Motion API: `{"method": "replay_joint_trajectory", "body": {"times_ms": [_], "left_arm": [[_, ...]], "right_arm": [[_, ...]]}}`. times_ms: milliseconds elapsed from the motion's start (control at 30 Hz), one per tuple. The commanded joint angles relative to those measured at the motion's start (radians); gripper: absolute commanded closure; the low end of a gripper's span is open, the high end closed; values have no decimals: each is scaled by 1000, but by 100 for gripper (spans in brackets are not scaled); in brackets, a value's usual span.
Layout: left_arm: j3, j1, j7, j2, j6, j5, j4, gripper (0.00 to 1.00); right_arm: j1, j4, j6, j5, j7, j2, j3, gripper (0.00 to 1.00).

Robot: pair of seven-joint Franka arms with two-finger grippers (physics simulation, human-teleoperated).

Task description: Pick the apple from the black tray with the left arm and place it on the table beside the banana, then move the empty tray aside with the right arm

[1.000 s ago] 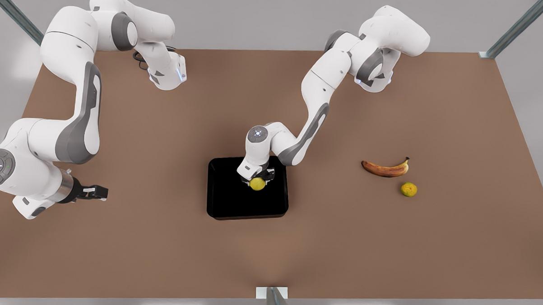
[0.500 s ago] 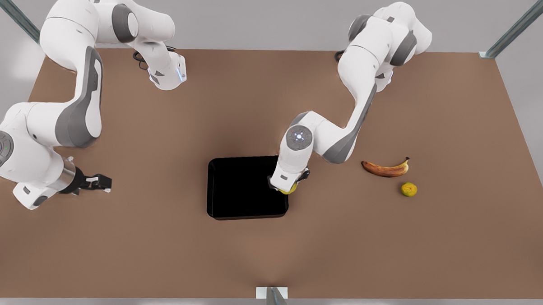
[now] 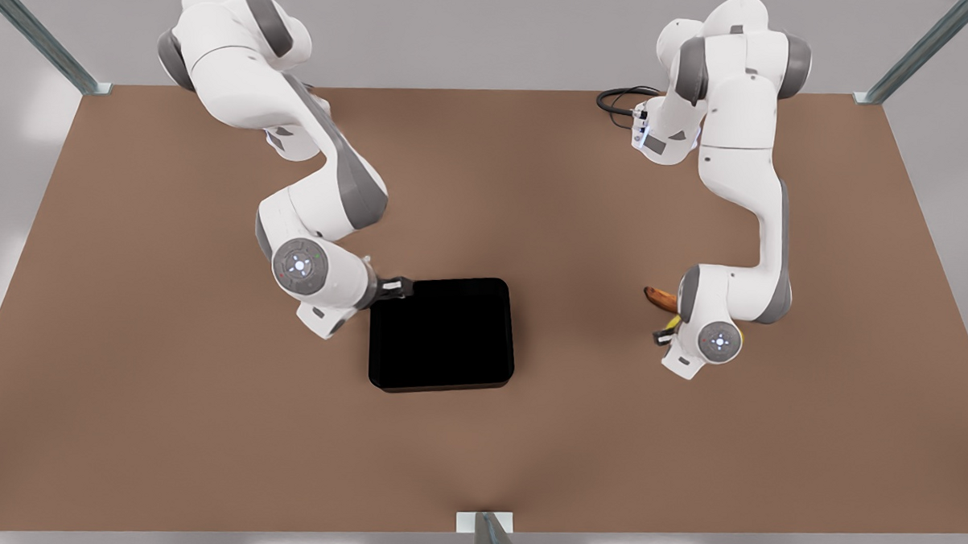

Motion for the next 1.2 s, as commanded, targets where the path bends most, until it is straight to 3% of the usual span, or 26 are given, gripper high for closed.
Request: {"method": "replay_joint_trajectory", "body": {"times_ms": [0,133,200,233,300,400,433,467,500,533,667,1167], "left_arm": [[1,1,598,-7,138,-1,-3,0],[12,1,474,-205,65,-27,40,0],[41,-1,246,-210,-159,-192,281,0],[41,-2,206,-211,-176,-194,295,0],[43,-2,346,-348,-198,-191,243,0],[73,-2,232,-354,-199,-160,247,0],[69,63,207,-345,-192,-145,262,0],[-280,418,212,-354,-202,-105,262,0],[-348,476,262,-417,-213,-16,181,0],[-347,484,284,-555,-57,1,-36,0],[-339,499,267,-463,-89,2,58,0],[-330,501,253,-466,-89,2,54,0]], "right_arm": [[-9,-4,71,7,594,-13,0,0],[-26,-4,160,-39,578,96,2,0],[-28,-4,186,-39,575,113,3,0],[-28,-4,188,-39,570,115,3,0],[-28,-5,189,-50,548,127,3,0],[-22,-16,189,-98,406,154,10,0],[-22,-34,189,-99,331,156,10,0],[-20,-59,192,-141,271,156,11,0],[-14,-73,197,-211,240,157,29,0],[-19,-94,220,-219,188,156,29,0],[-32,-102,229,-224,58,161,25,0],[-68,-218,376,-211,-159,222,62,1]]}}
